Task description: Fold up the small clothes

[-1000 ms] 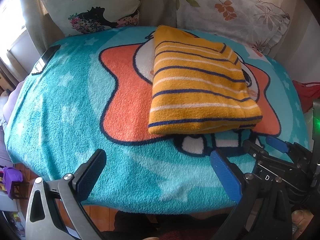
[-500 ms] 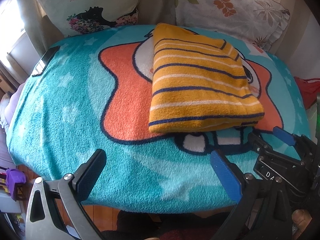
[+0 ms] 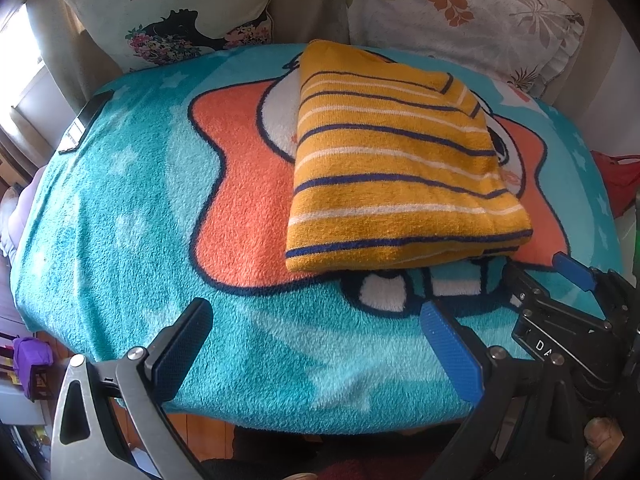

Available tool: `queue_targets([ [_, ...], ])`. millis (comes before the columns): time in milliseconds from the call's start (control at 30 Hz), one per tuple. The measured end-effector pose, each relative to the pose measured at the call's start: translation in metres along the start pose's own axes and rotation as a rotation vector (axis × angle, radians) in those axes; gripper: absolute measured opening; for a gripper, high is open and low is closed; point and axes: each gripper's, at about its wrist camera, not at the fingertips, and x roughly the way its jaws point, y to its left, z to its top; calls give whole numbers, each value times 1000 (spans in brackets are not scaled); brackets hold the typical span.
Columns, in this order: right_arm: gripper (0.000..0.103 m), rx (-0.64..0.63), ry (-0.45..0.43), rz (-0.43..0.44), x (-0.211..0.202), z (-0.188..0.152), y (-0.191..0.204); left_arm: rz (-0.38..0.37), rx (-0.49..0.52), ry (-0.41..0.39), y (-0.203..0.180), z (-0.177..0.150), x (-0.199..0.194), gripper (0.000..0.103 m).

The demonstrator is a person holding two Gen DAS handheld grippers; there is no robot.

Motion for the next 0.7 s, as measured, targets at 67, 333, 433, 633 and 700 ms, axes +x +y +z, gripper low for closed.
queue_targets([
  [67, 72, -1, 3, 0, 2, 1, -1, 1, -2, 3, 0, 1, 2, 103],
  [333, 72, -4, 11, 4, 7, 3, 1, 3, -4, 13, 0, 2, 5, 103],
  [433, 72, -7, 11, 4, 8, 4, 2, 4, -6, 18, 1, 3, 7, 103],
  [633, 72, -5, 4, 5, 8, 5, 3, 8, -5, 17, 0, 4, 8, 103],
  [700, 72, -6, 4, 3, 8, 5, 3, 7, -8, 17, 1, 4, 8, 103],
])
